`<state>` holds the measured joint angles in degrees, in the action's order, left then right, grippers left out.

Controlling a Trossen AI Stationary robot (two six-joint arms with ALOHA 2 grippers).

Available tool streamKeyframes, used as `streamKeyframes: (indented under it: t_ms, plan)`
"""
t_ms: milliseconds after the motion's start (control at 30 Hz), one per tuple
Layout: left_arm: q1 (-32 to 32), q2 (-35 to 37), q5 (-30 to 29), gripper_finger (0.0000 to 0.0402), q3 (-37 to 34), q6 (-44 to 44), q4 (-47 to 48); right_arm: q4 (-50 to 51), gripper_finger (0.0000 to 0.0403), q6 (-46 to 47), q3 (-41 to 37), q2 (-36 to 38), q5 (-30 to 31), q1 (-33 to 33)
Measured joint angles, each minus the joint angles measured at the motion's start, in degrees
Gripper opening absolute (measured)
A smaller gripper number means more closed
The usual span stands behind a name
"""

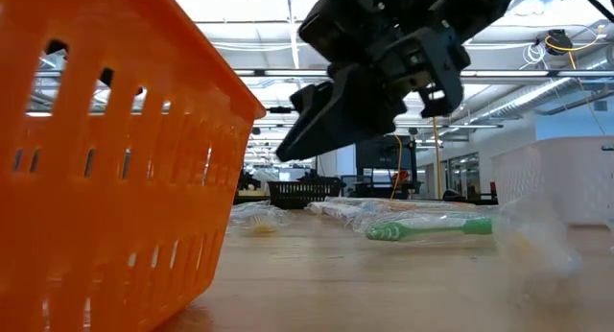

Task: Pick & Place Toothbrushes
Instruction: Put the orange toothbrush into the transparent black bin

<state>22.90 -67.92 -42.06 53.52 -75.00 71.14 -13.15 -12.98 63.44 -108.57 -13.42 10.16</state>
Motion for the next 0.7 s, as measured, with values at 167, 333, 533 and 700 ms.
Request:
streamKeyframes:
  t_ms: [167, 333, 533, 700]
  plan:
    - [0.00, 0.00, 0.03, 0.0143, 0.00, 1.28, -1.46, -0.48, 0.0137, -1.80, 1.37, -3.04, 3.93, 0.10]
    - [0.00, 0.00, 0.02, 0.0143, 0.00, 1.40, -1.45, -0.50, 0.0160, -2.48, 1.91, -4.98, 5.89, 0.04]
    - [0.00, 0.00, 0.03, 0.0143, 0.00, 1.39, -1.45, -1.08, 0.0171, -3.45, 1.92, -5.06, 6.06, 0.08]
    - [0.00, 0.00, 0.04, 0.0143, 0.00, 1.38, -1.54, -2.29, 0.0173, -3.77, 1.90, -5.06, 5.97, 0.07]
